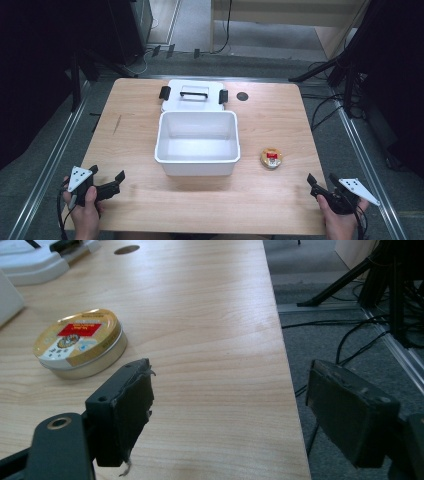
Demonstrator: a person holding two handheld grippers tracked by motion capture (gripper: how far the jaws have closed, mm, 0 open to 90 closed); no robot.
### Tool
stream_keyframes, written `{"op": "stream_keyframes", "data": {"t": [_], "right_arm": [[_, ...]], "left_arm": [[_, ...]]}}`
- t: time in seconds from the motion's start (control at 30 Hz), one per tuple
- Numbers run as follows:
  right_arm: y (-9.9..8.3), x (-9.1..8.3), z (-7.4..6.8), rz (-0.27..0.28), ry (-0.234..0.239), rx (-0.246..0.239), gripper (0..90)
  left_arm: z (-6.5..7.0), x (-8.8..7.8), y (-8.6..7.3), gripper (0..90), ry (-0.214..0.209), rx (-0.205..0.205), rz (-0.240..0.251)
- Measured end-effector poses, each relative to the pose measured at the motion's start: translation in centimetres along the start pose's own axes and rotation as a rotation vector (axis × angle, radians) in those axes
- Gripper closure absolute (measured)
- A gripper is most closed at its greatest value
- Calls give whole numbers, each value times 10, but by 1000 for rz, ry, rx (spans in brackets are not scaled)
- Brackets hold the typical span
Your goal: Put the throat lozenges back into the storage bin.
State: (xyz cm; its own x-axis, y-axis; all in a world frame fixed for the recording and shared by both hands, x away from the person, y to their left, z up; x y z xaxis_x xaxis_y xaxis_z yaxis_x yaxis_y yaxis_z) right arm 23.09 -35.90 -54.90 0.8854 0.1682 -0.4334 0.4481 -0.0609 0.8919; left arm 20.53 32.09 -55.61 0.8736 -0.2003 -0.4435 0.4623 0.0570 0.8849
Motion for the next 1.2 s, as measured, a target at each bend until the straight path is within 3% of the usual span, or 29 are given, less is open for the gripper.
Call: {"op": "stream_keyframes", "data": {"t": [0.17,0.4,0.7,1.0,1.2], "right_arm": [[2,1,-5,-11,-32,-43,253],[15,6,-25,-129,7,-142,241],[41,21,-40,-358,10,-218,142],[54,46,-58,-643,4,-361,37],[63,60,-67,-742,8,-385,3]], "left_arm": [[0,0,0,0,2,-7,-1],[0,0,0,0,3,2,0],[1,1,0,0,-4,1,-1],[0,0,0,0,-18,-2,-2],[0,1,0,0,-19,-1,-5]]}}
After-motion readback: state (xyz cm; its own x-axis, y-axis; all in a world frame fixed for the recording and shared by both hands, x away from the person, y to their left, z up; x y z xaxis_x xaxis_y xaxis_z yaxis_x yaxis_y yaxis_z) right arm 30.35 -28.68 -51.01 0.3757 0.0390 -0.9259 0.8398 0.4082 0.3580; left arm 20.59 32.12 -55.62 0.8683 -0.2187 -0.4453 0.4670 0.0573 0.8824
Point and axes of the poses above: each handheld gripper's, and its own axes: x roughly forward along the jaws, y roughly out of its top, z roughly to its right, the point moved 1 cm from there along x, roughly forward along the jaws
